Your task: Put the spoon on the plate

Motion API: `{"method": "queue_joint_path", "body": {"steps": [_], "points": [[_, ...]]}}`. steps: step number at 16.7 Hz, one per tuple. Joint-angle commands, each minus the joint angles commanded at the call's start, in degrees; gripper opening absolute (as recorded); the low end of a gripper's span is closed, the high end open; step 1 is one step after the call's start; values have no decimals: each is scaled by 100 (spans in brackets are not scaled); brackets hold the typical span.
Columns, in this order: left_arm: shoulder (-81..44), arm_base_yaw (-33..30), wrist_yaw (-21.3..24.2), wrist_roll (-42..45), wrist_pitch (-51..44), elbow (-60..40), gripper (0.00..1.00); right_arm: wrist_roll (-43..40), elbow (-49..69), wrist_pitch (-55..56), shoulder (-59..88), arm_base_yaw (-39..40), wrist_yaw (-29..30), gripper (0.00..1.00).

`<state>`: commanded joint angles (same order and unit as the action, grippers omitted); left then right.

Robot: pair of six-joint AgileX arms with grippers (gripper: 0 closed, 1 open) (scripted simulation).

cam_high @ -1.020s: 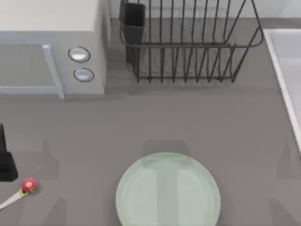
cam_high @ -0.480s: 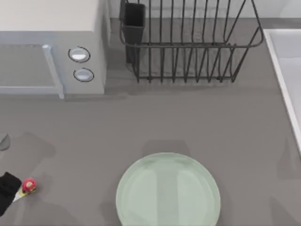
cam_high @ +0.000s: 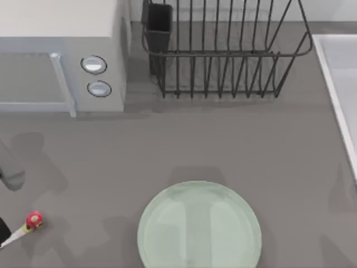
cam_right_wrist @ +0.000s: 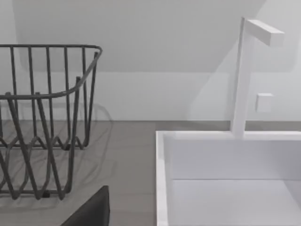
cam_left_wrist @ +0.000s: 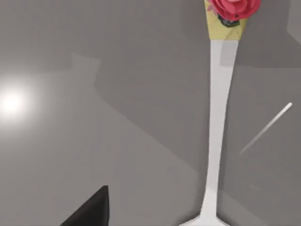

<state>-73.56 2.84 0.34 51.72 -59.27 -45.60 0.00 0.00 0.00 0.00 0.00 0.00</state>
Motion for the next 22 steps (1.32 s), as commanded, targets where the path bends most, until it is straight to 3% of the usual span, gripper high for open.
{"method": "queue_joint_path", "body": {"steps": [9,18,22], "points": [[-268,-8,-5,166,-89,-94,100,0,0,0,0,0,0,100],[-1388,19,-7,198,2324,1145,100,0,0,0,0,0,0,100],[-1561,24,-8,209,2632,1329,100,0,0,0,0,0,0,100]]}}
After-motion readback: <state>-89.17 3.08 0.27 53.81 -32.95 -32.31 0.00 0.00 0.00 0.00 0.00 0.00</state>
